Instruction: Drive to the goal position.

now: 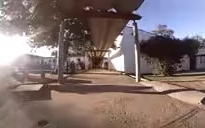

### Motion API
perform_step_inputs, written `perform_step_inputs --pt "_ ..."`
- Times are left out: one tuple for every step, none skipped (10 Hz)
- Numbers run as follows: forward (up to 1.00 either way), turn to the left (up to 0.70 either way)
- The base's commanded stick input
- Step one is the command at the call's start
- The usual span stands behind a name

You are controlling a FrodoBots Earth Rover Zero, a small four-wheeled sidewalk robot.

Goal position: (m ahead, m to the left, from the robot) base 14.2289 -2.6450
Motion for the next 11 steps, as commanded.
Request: perform_step_inputs --pt "0.7 0.0" --pt "0.7 0.0" --pt "0.7 0.0" --pt "0.7 0.0" --pt "0.7 0.0" --pt "0.7 0.0" --pt "0.7 0.0" --pt "0.7 0.0" --pt "0.7 0.0" --pt "0.7 0.0" --pt "0.7 0.0"
